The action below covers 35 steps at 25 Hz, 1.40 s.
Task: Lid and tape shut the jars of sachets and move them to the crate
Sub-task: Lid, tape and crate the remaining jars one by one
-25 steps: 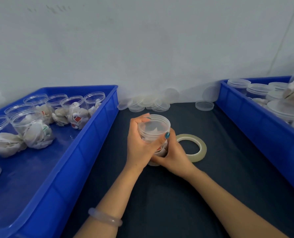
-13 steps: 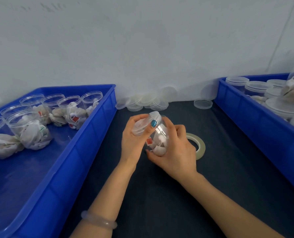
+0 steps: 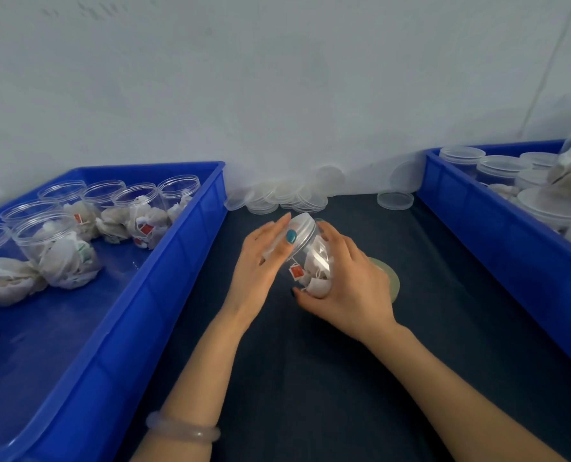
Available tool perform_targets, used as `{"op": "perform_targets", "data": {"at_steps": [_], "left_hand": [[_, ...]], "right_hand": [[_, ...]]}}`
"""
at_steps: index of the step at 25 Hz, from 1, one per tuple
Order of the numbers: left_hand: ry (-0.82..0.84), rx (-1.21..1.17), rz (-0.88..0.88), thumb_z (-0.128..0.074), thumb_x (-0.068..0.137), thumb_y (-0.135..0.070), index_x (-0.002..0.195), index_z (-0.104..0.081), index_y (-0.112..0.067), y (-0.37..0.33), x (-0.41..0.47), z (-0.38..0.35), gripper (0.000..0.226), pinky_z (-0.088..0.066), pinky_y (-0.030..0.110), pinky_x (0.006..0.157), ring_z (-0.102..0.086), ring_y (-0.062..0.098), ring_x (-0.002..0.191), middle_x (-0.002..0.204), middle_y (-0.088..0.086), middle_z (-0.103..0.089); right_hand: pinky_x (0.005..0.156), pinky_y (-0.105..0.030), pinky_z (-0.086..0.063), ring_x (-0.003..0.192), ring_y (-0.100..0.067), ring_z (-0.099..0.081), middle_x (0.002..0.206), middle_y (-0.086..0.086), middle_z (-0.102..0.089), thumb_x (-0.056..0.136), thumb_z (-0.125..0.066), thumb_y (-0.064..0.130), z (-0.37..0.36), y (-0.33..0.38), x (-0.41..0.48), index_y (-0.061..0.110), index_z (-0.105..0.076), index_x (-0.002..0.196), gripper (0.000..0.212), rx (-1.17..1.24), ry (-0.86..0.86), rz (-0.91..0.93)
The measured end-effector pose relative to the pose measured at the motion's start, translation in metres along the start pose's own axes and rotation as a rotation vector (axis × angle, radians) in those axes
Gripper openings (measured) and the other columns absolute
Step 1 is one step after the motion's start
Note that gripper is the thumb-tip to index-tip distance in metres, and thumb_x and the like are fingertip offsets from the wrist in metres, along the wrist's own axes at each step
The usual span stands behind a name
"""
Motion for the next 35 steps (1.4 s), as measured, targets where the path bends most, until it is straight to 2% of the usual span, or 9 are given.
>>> {"op": "perform_targets", "data": {"at_steps": [2,11,14,18,23,27,30,32,35], "left_hand": [[0.029,0.021,-0.059,-0.055,0.089,-0.060,0.145,-0.042,-0.048,-0.002,-0.002,0.002,0.058,-0.030,0.032,0.117,-0.027,-0.004,0.144,0.157,-0.023,-0.031],[0.046,-0.004,-0.052,-0.052,0.093,-0.061,0.139,-0.045,-0.049,-0.005,-0.008,-0.009,0.049,-0.041,0.005,0.093,-0.046,-0.012,0.127,0.132,-0.035,-0.052],[-0.013,-0.017,-0.030,-0.059,0.075,-0.076,0.128,-0.055,-0.057,-0.010,-0.009,0.001,0.057,-0.047,0.023,0.102,-0.052,-0.002,0.127,0.136,-0.019,-0.056],[0.050,-0.052,-0.072,-0.062,0.075,-0.075,0.127,-0.060,-0.052,-0.020,-0.012,0.007,0.057,-0.048,0.043,0.106,-0.057,0.010,0.126,0.134,-0.012,-0.062],[0.140,-0.125,-0.043,-0.059,0.066,-0.086,0.129,-0.062,-0.046,-0.027,-0.017,0.003,0.075,-0.048,0.053,0.104,-0.060,0.019,0.125,0.132,-0.005,-0.065],[0.335,-0.321,-0.037,-0.067,0.071,-0.076,0.136,-0.058,-0.035,-0.029,-0.023,-0.003,0.077,-0.056,0.035,0.075,-0.068,0.013,0.098,0.126,-0.006,-0.068],[0.565,-0.503,-0.085,-0.061,0.095,-0.040,0.148,-0.009,0.006,-0.038,-0.035,-0.009,0.087,-0.057,0.016,0.066,-0.072,0.004,0.086,0.103,0.024,-0.064],[0.635,-0.459,-0.017,-0.063,0.095,-0.022,0.143,-0.019,0.006,-0.038,-0.039,-0.001,0.071,-0.057,0.014,0.067,-0.072,0.010,0.087,0.109,0.038,-0.052],[0.213,-0.360,0.037,-0.068,0.085,-0.024,0.131,-0.056,-0.018,-0.019,-0.017,0.015,0.048,-0.054,0.022,0.091,-0.060,0.029,0.119,0.145,0.016,-0.052]], "right_hand": [[0.074,-0.032,-0.053,0.115,-0.013,-0.058,0.136,0.010,-0.053,0.067,-0.075,0.056,0.000,0.005,-0.002,0.030,-0.028,0.150,0.099,-0.002,0.005,0.050],[0.074,-0.040,-0.058,0.109,-0.026,-0.063,0.134,-0.004,-0.057,0.065,-0.082,0.042,0.003,0.011,-0.007,0.016,-0.044,0.145,0.092,-0.291,-0.188,0.257],[0.065,-0.031,-0.055,0.103,-0.018,-0.065,0.127,0.005,-0.061,0.066,-0.072,0.057,0.007,0.017,-0.005,0.020,-0.041,0.144,0.092,-0.200,-0.123,0.215],[0.073,-0.035,-0.056,0.088,-0.007,-0.065,0.104,0.018,-0.066,0.059,-0.071,0.063,0.008,0.010,0.002,0.038,-0.041,0.136,0.086,0.330,0.243,0.017],[0.081,-0.031,-0.057,0.098,-0.019,-0.070,0.105,0.002,-0.073,0.060,-0.075,0.040,0.000,0.007,-0.001,0.022,-0.059,0.118,0.063,1.023,0.656,-0.181],[0.083,-0.044,-0.057,0.092,-0.036,-0.069,0.108,-0.023,-0.066,0.057,-0.087,0.046,-0.017,0.021,-0.024,0.001,-0.060,0.122,0.083,1.646,1.026,-0.389],[0.087,-0.038,-0.057,0.103,-0.031,-0.068,0.128,-0.020,-0.059,0.081,-0.072,0.052,-0.017,0.047,-0.036,0.004,-0.051,0.137,0.076,1.939,1.284,-0.264],[0.087,-0.039,-0.057,0.104,-0.032,-0.067,0.128,-0.019,-0.061,0.080,-0.073,0.050,-0.014,0.049,-0.034,0.004,-0.054,0.137,0.075,1.975,1.275,-0.277],[0.083,-0.035,-0.058,0.096,-0.025,-0.071,0.106,-0.009,-0.074,0.066,-0.080,0.041,-0.012,0.020,-0.016,0.017,-0.074,0.114,0.053,1.589,0.798,-0.365]]}}
Point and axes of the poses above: each hand's wrist, its own x-axis towards the middle knuckle, its own z-axis out of the back of the hand, y = z × x, the point moved 5 cm from there along x, towards the middle knuckle
